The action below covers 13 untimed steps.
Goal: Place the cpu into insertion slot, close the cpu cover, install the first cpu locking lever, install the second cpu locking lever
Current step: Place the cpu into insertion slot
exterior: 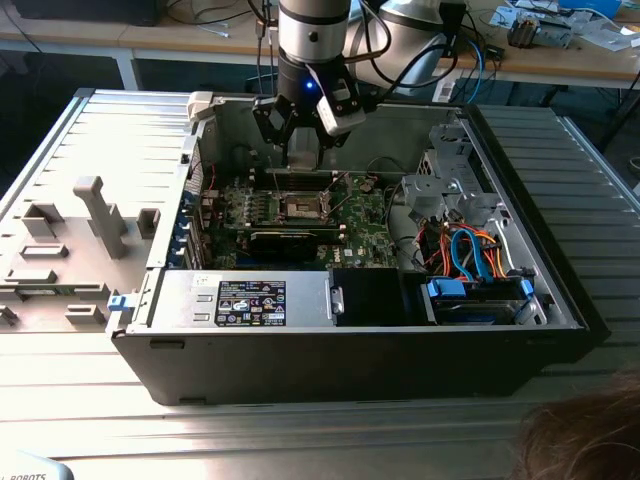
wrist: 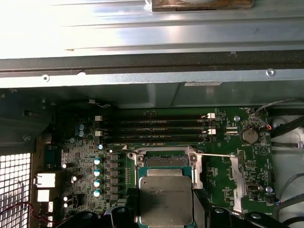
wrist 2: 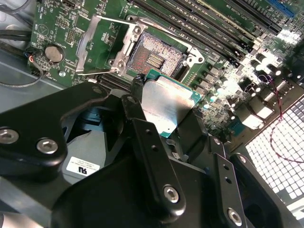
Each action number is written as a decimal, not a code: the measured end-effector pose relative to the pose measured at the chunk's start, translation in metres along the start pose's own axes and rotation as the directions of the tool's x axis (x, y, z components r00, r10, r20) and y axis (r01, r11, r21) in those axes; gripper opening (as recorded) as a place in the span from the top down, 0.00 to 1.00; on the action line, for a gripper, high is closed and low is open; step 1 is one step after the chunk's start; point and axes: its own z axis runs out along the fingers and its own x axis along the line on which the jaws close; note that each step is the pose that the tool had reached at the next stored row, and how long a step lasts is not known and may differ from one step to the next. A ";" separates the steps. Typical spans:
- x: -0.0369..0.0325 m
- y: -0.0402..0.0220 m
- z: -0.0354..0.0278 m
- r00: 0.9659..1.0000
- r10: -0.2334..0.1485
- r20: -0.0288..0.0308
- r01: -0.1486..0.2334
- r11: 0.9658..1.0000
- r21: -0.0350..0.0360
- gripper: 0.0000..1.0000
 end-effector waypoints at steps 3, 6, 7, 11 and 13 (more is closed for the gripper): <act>0.0000 -0.0001 0.0006 1.000 0.000 0.000 0.000 1.000 0.000 0.46; 0.0000 -0.0001 0.0011 1.000 0.000 0.000 0.000 1.000 0.000 0.46; 0.0000 -0.0001 0.0014 1.000 0.000 0.000 0.000 1.000 0.000 0.46; -0.0001 -0.0002 0.0021 1.000 0.000 0.000 0.000 1.000 0.000 0.46; 0.0000 -0.0002 0.0024 1.000 0.000 0.000 0.000 1.000 0.000 0.46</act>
